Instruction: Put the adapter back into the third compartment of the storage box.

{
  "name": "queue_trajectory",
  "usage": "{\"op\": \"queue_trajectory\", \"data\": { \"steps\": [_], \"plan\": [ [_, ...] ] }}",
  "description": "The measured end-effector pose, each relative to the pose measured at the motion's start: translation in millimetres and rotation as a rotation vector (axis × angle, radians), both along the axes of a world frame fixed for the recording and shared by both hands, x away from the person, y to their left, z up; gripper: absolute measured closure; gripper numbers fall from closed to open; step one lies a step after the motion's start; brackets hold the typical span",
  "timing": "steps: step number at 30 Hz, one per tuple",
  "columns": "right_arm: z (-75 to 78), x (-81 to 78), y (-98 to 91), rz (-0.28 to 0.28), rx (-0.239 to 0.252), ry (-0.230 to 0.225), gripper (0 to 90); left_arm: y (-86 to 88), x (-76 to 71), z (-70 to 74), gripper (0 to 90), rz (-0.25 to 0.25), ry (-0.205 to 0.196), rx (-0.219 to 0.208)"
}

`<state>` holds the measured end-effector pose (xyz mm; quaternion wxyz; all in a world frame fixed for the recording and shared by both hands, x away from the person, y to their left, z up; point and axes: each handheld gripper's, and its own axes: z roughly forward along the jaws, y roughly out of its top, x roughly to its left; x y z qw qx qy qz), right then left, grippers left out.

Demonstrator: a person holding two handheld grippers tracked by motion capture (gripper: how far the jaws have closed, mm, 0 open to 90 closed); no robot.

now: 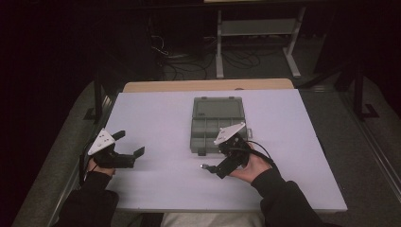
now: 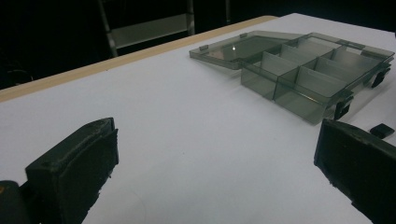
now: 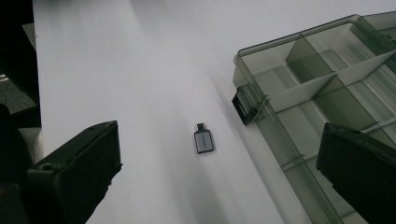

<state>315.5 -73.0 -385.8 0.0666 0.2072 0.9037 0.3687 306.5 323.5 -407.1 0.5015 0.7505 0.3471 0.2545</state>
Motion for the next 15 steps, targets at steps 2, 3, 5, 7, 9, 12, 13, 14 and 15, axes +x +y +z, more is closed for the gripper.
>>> {"op": "queue_trajectory", "data": {
  "steps": [2,3,5,7,9,12,13,14,15],
  "plan": [
    [-1.9,0.0,3.4,0.008,-0.009,0.002,0.0,0.0,0.0,0.1,0.0,0.000,0.000,-0.001],
    [-1.9,0.0,3.4,0.008,-0.009,0.002,0.0,0.0,0.0,0.1,0.0,0.000,0.000,-0.001],
    [-5.3,0.1,7.9,0.021,-0.027,0.008,0.0,-0.1,-0.1,0.1,0.0,-0.003,-0.001,-0.001],
    [-5.9,0.2,8.5,0.024,-0.030,0.006,0.0,-0.1,-0.1,0.2,0.0,-0.004,-0.001,-0.002],
    [-8.5,0.0,12.3,0.040,-0.043,0.008,0.0,0.1,-0.3,0.3,0.0,-0.001,0.000,-0.005],
    [-9.7,0.0,14.9,0.044,-0.047,0.009,0.0,0.2,-0.1,0.3,0.0,-0.002,0.000,-0.004],
    [-10.1,0.2,15.6,0.048,-0.047,0.009,0.0,0.1,-0.1,0.2,0.0,-0.002,-0.001,-0.004],
    [-10.5,0.3,16.4,0.048,-0.046,0.009,0.0,0.1,-0.1,0.2,0.0,-0.002,0.000,-0.004],
    [-10.9,0.1,17.2,0.049,-0.048,0.012,0.0,0.1,0.0,0.2,0.0,-0.002,0.000,-0.004]
  ]
}}
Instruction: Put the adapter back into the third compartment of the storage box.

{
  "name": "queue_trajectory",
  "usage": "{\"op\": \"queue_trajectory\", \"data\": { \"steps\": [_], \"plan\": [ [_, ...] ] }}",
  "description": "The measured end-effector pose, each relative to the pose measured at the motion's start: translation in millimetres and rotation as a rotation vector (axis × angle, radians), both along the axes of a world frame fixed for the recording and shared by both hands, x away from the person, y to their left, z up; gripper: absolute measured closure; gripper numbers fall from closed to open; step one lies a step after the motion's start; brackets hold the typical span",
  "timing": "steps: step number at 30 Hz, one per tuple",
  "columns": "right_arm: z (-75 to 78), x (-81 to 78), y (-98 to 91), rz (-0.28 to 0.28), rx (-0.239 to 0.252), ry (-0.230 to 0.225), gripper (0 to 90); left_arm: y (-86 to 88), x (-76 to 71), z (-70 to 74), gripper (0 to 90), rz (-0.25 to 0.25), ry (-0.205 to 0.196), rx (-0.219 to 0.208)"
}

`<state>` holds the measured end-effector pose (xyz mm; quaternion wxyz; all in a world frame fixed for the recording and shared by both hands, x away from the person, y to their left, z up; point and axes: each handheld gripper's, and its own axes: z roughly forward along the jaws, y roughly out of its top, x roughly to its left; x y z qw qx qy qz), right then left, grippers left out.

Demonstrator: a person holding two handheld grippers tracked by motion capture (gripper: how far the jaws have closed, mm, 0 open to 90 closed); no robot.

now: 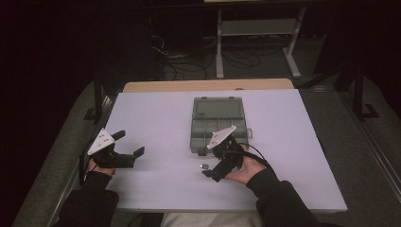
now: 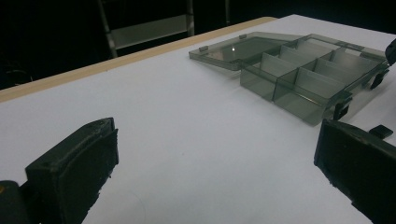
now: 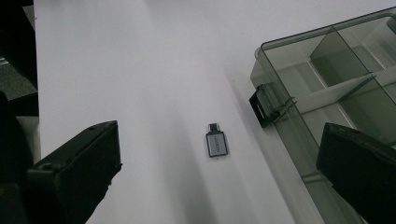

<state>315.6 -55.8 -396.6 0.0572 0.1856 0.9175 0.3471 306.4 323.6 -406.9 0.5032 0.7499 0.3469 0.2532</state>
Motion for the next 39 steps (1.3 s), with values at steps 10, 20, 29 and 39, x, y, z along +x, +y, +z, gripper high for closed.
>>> {"op": "queue_trajectory", "data": {
  "steps": [10,20,29,39],
  "plan": [
    [-5.8,0.6,8.4,0.035,-0.023,0.008,4.6,-0.2,-0.1,0.0,0.0,-0.002,0.000,-0.002],
    [-13.5,6.8,15.9,0.052,-0.059,0.052,15.2,-0.3,-0.3,0.0,0.0,-0.004,-0.001,0.000],
    [-22.3,11.3,25.6,0.091,-0.095,0.088,27.0,-0.8,-0.5,0.0,0.0,-0.009,-0.002,0.003],
    [-30.1,11.3,30.4,0.088,-0.147,0.085,44.8,-0.8,-0.4,0.0,0.0,-0.009,-0.003,0.002]
  ]
}}
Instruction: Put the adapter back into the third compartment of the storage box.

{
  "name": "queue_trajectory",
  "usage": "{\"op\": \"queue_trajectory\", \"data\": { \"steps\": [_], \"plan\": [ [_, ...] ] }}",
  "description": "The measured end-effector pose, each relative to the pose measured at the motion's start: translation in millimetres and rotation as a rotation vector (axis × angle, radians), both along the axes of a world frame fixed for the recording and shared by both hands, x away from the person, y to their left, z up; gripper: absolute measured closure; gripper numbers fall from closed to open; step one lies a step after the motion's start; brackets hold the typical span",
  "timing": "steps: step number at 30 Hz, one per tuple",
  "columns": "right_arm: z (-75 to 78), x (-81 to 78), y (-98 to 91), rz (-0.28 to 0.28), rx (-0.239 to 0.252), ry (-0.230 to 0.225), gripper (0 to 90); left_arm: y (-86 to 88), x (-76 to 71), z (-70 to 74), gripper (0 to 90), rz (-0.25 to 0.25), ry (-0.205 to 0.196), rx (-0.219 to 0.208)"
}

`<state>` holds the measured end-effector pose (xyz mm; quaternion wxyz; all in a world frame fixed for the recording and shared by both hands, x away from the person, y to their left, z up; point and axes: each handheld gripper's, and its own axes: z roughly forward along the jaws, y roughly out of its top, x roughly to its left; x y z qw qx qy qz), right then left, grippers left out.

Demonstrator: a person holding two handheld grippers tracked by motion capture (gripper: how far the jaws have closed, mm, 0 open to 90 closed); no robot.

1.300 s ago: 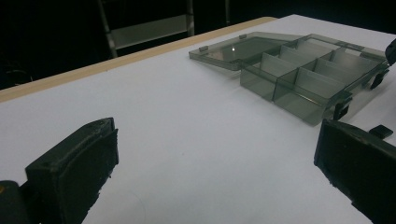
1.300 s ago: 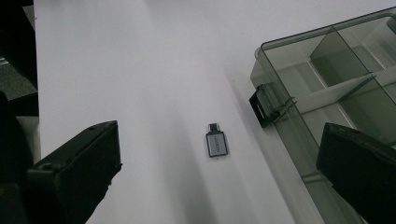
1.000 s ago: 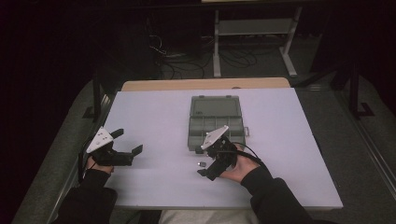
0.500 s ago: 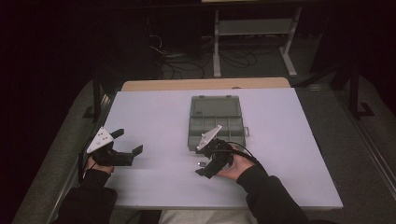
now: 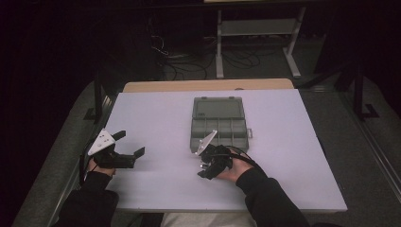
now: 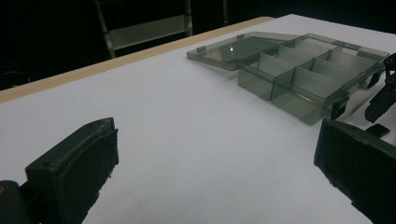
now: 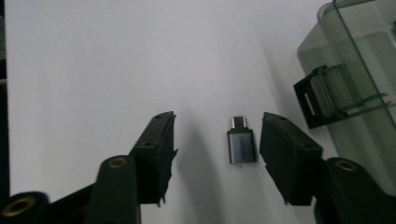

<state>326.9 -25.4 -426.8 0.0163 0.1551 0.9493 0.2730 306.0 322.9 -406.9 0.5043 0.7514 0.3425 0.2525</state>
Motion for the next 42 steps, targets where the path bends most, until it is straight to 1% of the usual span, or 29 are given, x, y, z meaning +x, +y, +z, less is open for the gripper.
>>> {"op": "queue_trajectory", "data": {
  "steps": [4,7,8,9,10,11,13,17,18,23,27,32,34,38,42],
  "plan": [
    [-1.4,1.2,0.4,-0.011,-0.005,-0.018,50.8,0.0,0.0,0.0,0.0,-0.001,0.000,0.001],
    [-2.5,1.7,0.6,-0.026,-0.015,-0.020,58.3,-0.1,-0.1,0.0,0.0,0.000,0.000,0.000],
    [-2.5,1.7,0.6,-0.026,-0.015,-0.020,58.3,-0.1,-0.1,0.0,0.0,0.000,0.000,0.000],
    [-2.7,1.9,0.6,-0.030,-0.022,-0.023,61.7,0.0,-0.1,0.0,0.0,0.000,0.000,0.000],
    [-2.7,1.9,0.6,-0.030,-0.022,-0.023,61.7,0.0,-0.1,0.0,0.0,0.000,0.000,0.000],
    [-3.0,2.3,0.4,-0.037,-0.037,-0.044,71.0,-0.1,0.0,-0.1,0.0,-0.001,0.000,0.000],
    [-3.5,2.7,0.2,-0.039,-0.043,-0.049,74.5,-0.1,0.0,-0.1,0.0,0.000,0.000,-0.001],
    [-3.3,2.8,0.3,-0.050,-0.046,-0.044,74.5,0.0,-0.2,0.1,0.0,0.001,-0.002,0.000],
    [-2.7,2.9,-0.2,-0.053,-0.036,-0.036,74.9,0.1,-0.2,0.2,0.0,0.000,-0.003,0.000],
    [0.2,3.0,-2.1,-0.062,-0.020,-0.035,75.2,0.2,-0.3,0.3,0.0,0.001,-0.004,-0.001],
    [4.3,2.2,-4.3,-0.066,0.000,-0.046,75.2,0.1,-0.2,0.2,0.0,0.001,-0.004,-0.003],
    [6.2,0.6,-3.8,-0.060,-0.005,-0.050,75.3,0.4,-0.4,0.6,0.0,0.006,-0.007,-0.004],
    [9.3,0.5,-4.7,-0.062,0.003,-0.054,75.2,0.6,-0.4,0.5,0.0,0.007,-0.007,-0.006],
    [13.7,1.5,-6.5,-0.067,-0.002,-0.057,75.2,0.4,-0.6,0.6,0.0,0.009,-0.007,-0.007],
    [20.7,3.0,-9.8,-0.079,0.006,-0.060,75.3,0.4,-0.8,0.7,0.0,0.013,-0.008,-0.007]
  ]
}}
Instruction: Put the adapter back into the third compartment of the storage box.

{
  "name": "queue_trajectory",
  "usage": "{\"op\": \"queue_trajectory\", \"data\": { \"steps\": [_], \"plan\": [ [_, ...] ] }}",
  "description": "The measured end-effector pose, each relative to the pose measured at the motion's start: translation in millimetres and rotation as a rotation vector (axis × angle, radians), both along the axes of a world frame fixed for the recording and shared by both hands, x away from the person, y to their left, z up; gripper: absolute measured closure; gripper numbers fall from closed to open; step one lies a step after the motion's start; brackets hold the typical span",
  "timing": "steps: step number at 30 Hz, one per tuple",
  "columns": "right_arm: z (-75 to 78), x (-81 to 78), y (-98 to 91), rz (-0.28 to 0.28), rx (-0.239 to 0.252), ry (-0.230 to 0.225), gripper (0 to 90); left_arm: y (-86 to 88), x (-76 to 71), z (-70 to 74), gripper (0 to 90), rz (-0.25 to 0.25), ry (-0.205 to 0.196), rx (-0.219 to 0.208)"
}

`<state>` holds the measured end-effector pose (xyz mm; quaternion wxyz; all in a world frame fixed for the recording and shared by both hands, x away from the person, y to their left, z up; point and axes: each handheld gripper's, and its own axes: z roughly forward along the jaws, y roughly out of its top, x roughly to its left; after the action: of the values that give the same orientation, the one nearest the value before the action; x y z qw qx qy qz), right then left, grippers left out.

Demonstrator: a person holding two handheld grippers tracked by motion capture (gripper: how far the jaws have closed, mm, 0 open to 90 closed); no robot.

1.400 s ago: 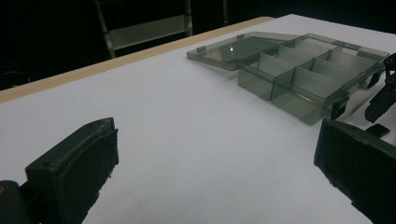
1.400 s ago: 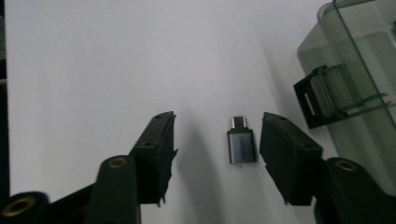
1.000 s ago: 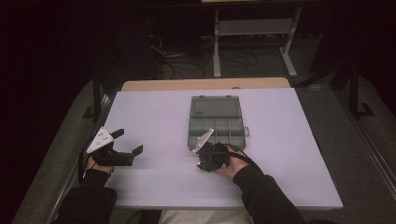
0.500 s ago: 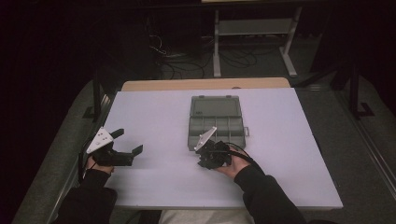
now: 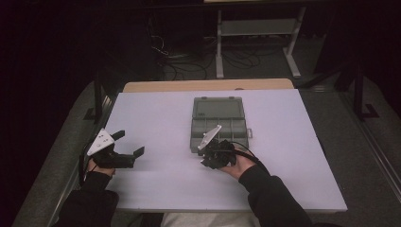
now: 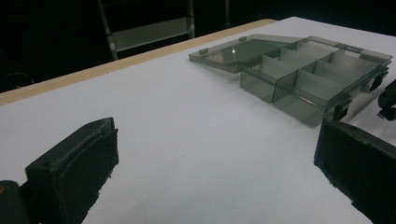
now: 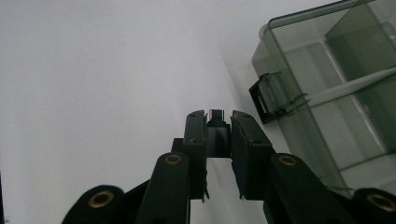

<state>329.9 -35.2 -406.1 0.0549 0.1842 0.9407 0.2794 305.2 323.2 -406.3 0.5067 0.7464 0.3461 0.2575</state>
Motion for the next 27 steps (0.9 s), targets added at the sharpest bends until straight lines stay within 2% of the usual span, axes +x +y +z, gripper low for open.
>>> {"op": "queue_trajectory", "data": {
  "steps": [4,7,13,17,27],
  "plan": [
    [5.8,2.0,-3.5,-0.003,0.011,-0.009,75.2,0.8,0.0,0.2,0.0,0.003,-0.001,0.002],
    [11.1,4.1,-8.1,-0.012,0.040,-0.006,75.3,0.3,0.1,0.0,0.0,0.001,0.001,0.000],
    [14.3,6.7,-12.2,-0.021,0.040,-0.012,75.3,0.4,0.1,0.0,0.0,0.000,0.001,0.000],
    [21.8,11.2,-18.2,-0.038,0.054,-0.023,75.3,0.3,0.1,0.0,0.0,0.000,0.001,0.000],
    [32.3,15.8,-23.9,-0.051,0.052,-0.040,75.3,0.2,0.1,-0.1,0.0,0.000,0.002,-0.001]
  ]
}}
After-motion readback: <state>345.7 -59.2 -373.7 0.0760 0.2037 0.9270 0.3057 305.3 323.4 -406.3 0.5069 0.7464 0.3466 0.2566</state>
